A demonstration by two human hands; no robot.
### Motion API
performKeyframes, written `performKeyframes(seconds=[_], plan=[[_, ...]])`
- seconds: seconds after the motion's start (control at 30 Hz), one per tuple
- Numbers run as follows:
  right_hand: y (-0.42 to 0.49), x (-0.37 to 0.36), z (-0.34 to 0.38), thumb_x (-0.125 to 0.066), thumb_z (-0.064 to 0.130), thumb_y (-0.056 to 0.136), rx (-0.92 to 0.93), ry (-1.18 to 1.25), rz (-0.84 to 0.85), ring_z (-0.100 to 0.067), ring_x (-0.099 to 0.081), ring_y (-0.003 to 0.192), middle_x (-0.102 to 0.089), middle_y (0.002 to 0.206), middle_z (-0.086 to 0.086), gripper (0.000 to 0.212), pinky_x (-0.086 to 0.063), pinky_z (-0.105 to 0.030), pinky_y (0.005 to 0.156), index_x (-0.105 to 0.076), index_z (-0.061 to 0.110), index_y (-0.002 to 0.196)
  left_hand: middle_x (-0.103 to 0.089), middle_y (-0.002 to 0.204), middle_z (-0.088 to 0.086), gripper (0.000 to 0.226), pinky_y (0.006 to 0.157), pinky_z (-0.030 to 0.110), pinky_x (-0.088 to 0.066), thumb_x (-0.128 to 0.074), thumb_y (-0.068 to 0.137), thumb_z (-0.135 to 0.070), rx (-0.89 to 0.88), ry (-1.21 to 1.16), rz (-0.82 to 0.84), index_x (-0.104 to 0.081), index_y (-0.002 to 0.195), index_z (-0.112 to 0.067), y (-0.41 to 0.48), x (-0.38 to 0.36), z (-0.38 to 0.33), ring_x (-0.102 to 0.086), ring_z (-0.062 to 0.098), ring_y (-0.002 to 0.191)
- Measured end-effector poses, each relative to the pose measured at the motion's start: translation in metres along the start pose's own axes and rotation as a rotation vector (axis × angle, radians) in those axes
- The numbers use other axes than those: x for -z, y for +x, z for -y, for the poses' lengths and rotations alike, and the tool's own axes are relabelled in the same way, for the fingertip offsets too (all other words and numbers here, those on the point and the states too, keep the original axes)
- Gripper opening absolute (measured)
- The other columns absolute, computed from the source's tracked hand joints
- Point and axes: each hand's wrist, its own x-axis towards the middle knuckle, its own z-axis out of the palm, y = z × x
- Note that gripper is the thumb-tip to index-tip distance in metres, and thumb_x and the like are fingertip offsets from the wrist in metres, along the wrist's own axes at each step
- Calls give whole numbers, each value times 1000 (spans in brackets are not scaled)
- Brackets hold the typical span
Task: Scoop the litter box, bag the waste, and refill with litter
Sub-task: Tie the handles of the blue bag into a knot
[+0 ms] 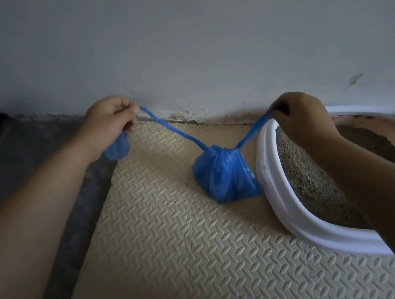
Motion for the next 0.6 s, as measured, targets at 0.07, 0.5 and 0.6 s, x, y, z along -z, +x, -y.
performKeyframes(seconds=[0.07, 0.5, 0.6], plan=[[6, 3, 21, -61, 14, 88, 61, 87, 14, -14, -55, 75, -64, 82, 0, 12, -35, -24, 65, -71, 13, 94, -65, 64, -8, 23, 59, 15, -46, -50, 95, -2, -88, -50, 0, -54, 78, -17, 8, -4, -32, -54, 0, 51], [-8, -15, 88, -68, 15, 86, 155, 580, 127, -3, -65, 74, -69, 79, 7, 28, -53, -17, 74, -68, 18, 114, -63, 78, -18, 3, 70, 8, -45, -63, 89, -20, -435, 233, 100, -65, 90, -23, 4, -46, -120, -59, -7, 70], [-9, -16, 91, -66, 13, 87, 167, 592, 156, -1, -66, 76, -70, 80, 11, 20, -53, -16, 75, -72, 18, 106, -63, 80, -21, 4, 75, 8, -43, -63, 89, -22, -443, 262, 105, -66, 90, -25, 6, -49, -116, -58, -9, 79]])
